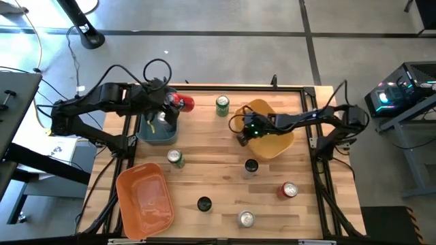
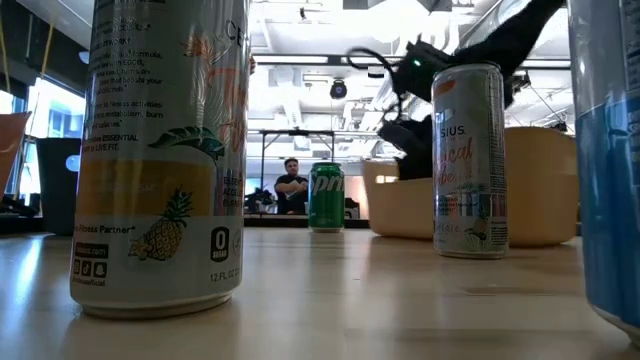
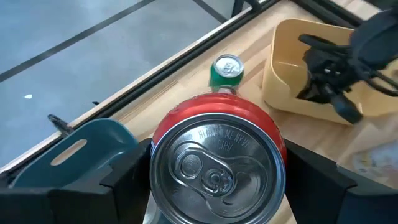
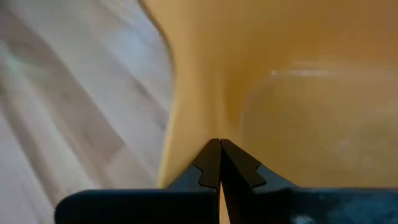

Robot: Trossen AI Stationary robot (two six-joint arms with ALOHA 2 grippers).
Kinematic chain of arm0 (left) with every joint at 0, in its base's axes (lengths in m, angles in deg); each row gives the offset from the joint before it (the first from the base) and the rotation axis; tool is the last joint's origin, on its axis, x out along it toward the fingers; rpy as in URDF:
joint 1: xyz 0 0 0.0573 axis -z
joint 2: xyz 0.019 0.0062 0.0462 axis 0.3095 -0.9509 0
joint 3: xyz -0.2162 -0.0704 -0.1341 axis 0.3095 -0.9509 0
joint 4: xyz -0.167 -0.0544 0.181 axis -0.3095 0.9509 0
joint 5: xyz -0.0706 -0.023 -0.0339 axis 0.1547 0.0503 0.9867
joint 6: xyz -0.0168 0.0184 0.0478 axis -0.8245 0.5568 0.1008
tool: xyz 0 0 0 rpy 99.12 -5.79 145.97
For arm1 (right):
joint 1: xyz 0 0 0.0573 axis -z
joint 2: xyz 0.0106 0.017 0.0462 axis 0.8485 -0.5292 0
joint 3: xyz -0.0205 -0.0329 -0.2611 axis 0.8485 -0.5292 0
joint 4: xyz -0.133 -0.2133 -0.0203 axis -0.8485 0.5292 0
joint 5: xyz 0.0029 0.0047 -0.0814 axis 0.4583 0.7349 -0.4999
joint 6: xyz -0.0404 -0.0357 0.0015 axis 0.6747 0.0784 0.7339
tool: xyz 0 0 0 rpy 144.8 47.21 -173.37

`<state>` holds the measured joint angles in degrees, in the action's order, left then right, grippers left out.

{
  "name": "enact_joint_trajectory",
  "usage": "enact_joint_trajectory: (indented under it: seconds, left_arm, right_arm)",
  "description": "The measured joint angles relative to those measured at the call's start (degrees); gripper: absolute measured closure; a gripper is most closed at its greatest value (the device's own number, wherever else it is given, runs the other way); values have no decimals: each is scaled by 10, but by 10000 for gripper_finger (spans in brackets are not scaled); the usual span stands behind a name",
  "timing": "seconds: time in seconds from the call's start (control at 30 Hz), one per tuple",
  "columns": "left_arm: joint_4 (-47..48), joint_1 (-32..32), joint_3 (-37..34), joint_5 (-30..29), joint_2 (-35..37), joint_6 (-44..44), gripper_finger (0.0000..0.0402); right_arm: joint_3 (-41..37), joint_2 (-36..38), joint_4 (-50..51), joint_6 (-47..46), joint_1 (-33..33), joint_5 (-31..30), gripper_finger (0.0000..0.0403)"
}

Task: Sort soda cans
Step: Put the top orange soda can into the yellow bin

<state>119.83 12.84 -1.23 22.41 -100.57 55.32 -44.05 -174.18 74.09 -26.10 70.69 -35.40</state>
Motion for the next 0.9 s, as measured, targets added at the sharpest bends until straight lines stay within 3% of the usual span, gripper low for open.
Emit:
enact_joint_trajectory:
  seconds: [0.33, 0.6, 0.9]
  left_arm:
    - [1, 0, 0, -7, -3, 4, 124]
    - [1, 0, 0, -16, -3, 13, 124]
    - [17, 0, 0, -16, 8, 11, 124]
  right_arm:
    - [125, -38, -2, 79, -7, 4, 403]
    - [227, -78, 4, 143, -7, 42, 403]
    - [393, -78, 108, 236, 30, -11, 402]
